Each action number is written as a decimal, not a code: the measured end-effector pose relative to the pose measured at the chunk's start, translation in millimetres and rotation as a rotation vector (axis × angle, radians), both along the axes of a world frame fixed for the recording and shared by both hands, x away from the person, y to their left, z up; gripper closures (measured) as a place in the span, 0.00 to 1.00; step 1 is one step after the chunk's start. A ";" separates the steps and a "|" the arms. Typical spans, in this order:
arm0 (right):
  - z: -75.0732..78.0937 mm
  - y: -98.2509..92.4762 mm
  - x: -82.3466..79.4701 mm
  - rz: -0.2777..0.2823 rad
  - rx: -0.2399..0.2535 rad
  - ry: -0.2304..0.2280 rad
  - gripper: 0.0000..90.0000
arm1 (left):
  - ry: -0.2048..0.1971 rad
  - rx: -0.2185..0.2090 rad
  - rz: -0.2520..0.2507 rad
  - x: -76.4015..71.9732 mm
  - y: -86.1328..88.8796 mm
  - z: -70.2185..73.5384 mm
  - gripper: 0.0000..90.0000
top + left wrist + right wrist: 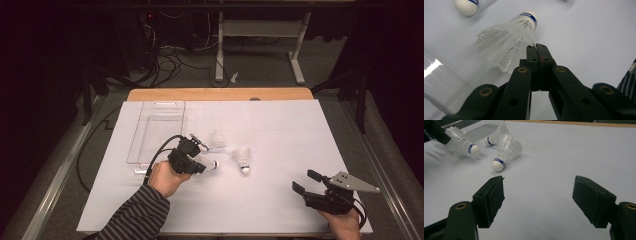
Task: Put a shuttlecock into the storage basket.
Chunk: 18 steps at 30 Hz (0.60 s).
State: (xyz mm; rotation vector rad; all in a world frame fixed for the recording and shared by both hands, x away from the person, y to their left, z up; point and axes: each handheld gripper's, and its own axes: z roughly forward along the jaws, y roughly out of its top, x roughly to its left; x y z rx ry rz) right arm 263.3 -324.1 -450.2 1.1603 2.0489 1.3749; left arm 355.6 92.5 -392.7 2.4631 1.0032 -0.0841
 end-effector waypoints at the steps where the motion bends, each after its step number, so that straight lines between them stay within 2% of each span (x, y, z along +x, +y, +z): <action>1: 0.0 -0.1 0.1 0.001 -0.001 -0.002 0.29 | -0.004 -0.004 0.000 -0.3 0.6 0.7 1.00; 18: 0.2 0.9 -0.2 0.003 -0.012 -0.008 0.29 | -0.042 -0.050 0.004 -3.5 9.5 14.0 1.00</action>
